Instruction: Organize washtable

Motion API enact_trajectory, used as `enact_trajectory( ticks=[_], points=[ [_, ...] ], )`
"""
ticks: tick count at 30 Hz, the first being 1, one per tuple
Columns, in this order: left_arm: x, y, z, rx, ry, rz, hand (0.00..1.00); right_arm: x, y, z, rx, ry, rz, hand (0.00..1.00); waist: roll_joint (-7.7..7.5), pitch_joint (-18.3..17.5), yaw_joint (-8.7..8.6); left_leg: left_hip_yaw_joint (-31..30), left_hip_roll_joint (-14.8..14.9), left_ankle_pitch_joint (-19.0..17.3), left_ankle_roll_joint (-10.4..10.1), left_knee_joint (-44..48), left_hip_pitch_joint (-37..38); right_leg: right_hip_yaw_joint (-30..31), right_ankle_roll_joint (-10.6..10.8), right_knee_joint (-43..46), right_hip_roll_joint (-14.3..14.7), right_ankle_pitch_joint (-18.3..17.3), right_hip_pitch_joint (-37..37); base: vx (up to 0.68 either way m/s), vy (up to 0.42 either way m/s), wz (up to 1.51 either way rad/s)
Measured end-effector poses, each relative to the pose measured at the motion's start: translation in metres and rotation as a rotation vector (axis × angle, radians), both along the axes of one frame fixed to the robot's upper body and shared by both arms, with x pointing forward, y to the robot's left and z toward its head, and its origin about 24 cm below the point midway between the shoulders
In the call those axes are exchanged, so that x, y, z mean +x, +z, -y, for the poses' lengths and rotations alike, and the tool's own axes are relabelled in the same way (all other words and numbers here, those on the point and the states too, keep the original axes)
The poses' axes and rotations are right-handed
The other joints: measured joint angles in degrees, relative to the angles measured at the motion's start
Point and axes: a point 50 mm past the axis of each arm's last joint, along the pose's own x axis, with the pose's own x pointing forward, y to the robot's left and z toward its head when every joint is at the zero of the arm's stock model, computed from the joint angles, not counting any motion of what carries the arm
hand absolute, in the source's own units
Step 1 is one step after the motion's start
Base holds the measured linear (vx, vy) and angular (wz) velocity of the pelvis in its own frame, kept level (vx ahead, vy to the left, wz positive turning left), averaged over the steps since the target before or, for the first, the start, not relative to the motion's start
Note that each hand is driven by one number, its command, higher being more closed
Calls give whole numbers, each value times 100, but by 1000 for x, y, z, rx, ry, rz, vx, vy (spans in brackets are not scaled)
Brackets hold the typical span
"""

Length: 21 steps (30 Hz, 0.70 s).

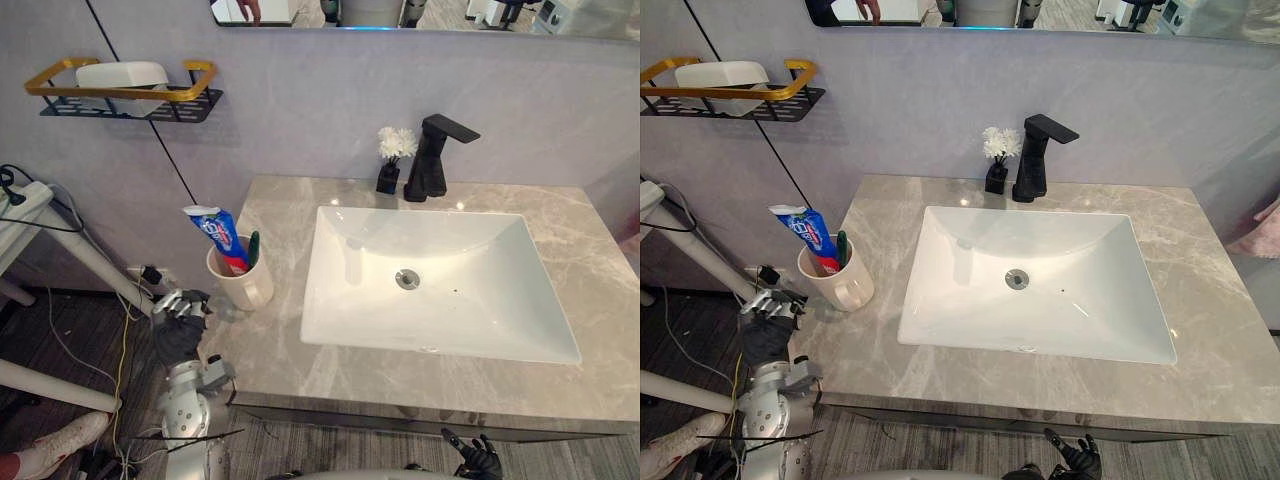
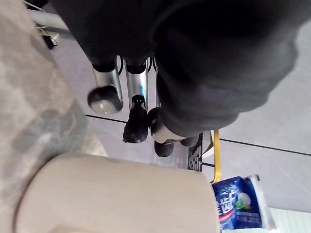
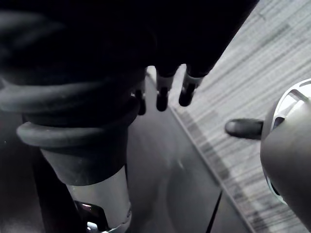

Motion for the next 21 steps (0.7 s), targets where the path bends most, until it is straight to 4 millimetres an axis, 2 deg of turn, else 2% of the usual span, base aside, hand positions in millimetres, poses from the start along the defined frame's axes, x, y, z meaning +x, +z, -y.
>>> enact_trajectory(
  ticks=[6,21],
  points=[
    [3,-11,11,-22,-55,-53,100,2,0,-3,-4,14,-5,0,-23,-2,1,11,3,-1,0,1,-1,10,12,2,0,-8,-6,6,-1,0],
    [8,-9,30,-14,-158,-46,100,4,0,-7,-4,49,-8,0,-59,-13,0,128,10,-6,-2,11,-13,104,12,13,2,-8,-75,3,-1,-2]
  ],
)
